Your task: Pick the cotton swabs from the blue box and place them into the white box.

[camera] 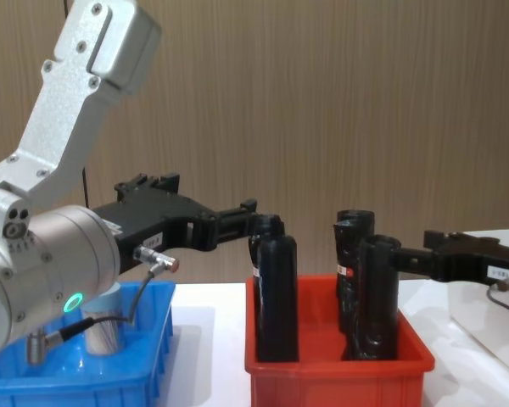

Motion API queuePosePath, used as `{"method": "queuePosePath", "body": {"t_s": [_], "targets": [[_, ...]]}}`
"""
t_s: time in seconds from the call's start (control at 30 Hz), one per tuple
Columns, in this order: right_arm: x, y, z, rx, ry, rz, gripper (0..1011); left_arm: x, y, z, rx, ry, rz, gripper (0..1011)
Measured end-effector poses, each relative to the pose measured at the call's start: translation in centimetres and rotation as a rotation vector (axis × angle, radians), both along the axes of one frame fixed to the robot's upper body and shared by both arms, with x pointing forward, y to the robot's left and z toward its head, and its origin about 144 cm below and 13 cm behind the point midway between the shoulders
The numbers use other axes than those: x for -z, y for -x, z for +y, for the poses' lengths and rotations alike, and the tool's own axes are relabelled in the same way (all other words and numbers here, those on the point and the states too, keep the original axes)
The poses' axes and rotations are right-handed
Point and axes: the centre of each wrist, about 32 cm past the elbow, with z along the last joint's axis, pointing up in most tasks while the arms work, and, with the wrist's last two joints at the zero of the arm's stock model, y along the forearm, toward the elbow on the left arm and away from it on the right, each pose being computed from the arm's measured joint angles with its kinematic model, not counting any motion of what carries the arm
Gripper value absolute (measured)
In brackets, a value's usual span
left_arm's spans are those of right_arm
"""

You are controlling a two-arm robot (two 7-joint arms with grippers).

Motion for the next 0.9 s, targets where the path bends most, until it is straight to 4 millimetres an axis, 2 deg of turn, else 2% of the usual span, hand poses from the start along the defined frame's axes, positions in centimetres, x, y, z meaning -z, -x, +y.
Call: {"method": "queuePosePath", "body": {"t_s": [0.9], "targets": [[1.1, -2.7, -0.1, -0.028, -0.026, 0.021, 1002, 0.0, 0.0, 0.0, 0.000, 0.000, 0.000, 1003]]}}
